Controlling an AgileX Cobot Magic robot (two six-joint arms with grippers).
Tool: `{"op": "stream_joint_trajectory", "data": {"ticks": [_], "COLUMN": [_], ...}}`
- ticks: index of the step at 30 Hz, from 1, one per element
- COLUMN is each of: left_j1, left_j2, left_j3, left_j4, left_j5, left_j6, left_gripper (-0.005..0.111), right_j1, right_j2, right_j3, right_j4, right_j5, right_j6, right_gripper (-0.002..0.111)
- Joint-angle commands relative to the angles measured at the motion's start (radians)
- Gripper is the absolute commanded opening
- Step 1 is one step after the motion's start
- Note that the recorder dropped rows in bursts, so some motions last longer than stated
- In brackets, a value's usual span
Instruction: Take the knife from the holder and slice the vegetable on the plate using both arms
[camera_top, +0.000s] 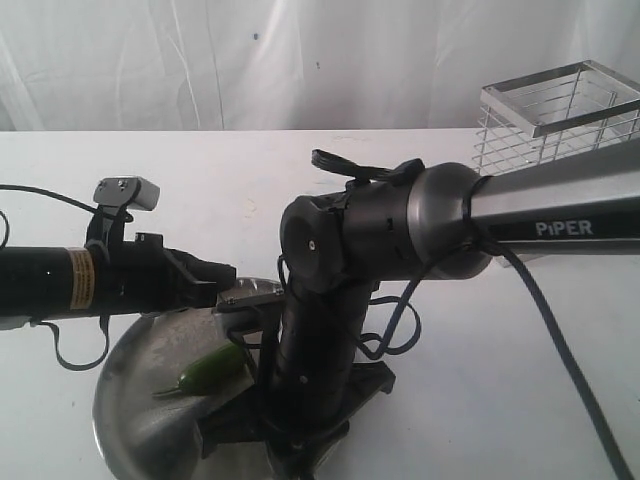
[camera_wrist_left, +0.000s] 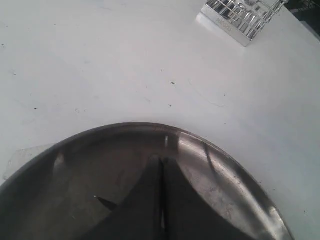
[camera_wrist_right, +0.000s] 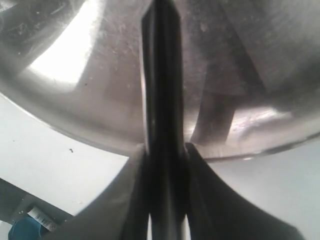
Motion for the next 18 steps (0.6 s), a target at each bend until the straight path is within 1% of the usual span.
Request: {"op": "stream_joint_trajectory", "data": {"ticks": [1,6,10,18], "left_j1": [0.003,0.003,0.003,0.003], "left_j2": [-0.003,-0.003,-0.003,-0.003], "left_j3": [-0.005,-0.005,-0.005,-0.005], "left_j4": [-0.007,-0.003,-0.010,-0.015], "left_j5": [0.020,0.070,0.118,0.073], "left_j6": [0.009,0.009,0.009,0.009], "left_gripper": [0.000,0.000,0.000,0.000], "right_j1": [0.002,0.002,0.002,0.002], "right_j2": [-0.001,-0.001,-0.001,-0.001], "right_j3": [-0.005,-0.005,-0.005,-0.005], "right_j4": [0.008,0.019,0.097,0.084], "right_j5": [0.001,0.023,0.023,-0.008], "right_j6": [0.004,-0.004,-0.066,-0.074], "right_gripper": [0.000,0.000,0.000,0.000]}}
